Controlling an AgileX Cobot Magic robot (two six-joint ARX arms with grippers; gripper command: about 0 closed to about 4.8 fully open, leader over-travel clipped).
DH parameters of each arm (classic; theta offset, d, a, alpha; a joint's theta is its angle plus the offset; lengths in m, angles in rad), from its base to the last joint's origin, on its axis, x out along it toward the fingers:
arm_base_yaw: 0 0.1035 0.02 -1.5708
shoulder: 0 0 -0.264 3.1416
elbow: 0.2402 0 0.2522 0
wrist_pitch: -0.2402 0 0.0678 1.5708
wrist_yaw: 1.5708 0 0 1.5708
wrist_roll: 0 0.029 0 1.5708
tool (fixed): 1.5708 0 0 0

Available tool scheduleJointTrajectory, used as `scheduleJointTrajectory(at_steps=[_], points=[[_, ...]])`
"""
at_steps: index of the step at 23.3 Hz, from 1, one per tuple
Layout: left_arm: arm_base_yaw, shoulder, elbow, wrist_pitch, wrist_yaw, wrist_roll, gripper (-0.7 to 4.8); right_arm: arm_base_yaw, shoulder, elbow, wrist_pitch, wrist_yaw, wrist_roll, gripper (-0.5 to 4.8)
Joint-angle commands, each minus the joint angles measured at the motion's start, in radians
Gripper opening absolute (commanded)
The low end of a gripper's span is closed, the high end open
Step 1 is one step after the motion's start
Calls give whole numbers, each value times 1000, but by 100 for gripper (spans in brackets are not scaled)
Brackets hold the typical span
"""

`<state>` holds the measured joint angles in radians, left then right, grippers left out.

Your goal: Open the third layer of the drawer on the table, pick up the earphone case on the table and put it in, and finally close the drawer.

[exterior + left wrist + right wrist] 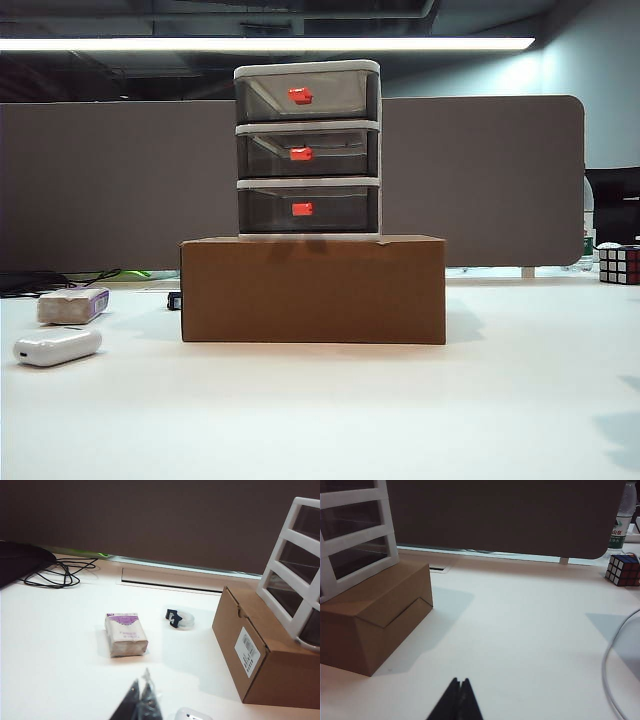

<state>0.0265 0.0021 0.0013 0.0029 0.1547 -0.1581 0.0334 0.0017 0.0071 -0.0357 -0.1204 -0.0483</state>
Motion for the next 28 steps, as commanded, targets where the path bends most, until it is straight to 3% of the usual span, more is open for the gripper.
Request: scheduleJointTrajectory(at_steps=[1,6,8,9,10,13,15,16,21,23,25,26,28], points=[[1,0,6,10,0,-3,-2,0,-2,-6,14,3,3,-5],[1,0,6,13,0,-4,-2,0,-2,-6,14,3,3,-5],[1,0,6,14,13,-50,-2,0,-2,-6,14,0,8,-5],[0,0,6,30,105,-184,-2,0,-2,-6,19,-41,68,-5],[-2,0,6,54,212,-245,-3,1,-2,-6,43,-110,140,-5],[-62,0,7,131,346,-235,-4,20,-2,-6,127,-267,175,-6],[-124,0,7,169,308,-235,-4,44,-2,-6,166,-282,214,-6],[-201,1,7,181,225,-230,-4,83,-2,-3,203,-269,262,-6],[-516,114,6,187,-6,-161,-4,196,21,11,189,-211,311,-6],[-670,248,6,295,-147,-94,-2,244,69,21,190,-211,310,-6],[-736,330,7,384,-211,-35,5,261,108,39,190,-211,311,-5],[-776,409,8,475,-231,24,38,271,158,71,190,-208,309,-5],[-789,516,10,583,-230,47,61,269,226,115,190,-207,309,-5]])
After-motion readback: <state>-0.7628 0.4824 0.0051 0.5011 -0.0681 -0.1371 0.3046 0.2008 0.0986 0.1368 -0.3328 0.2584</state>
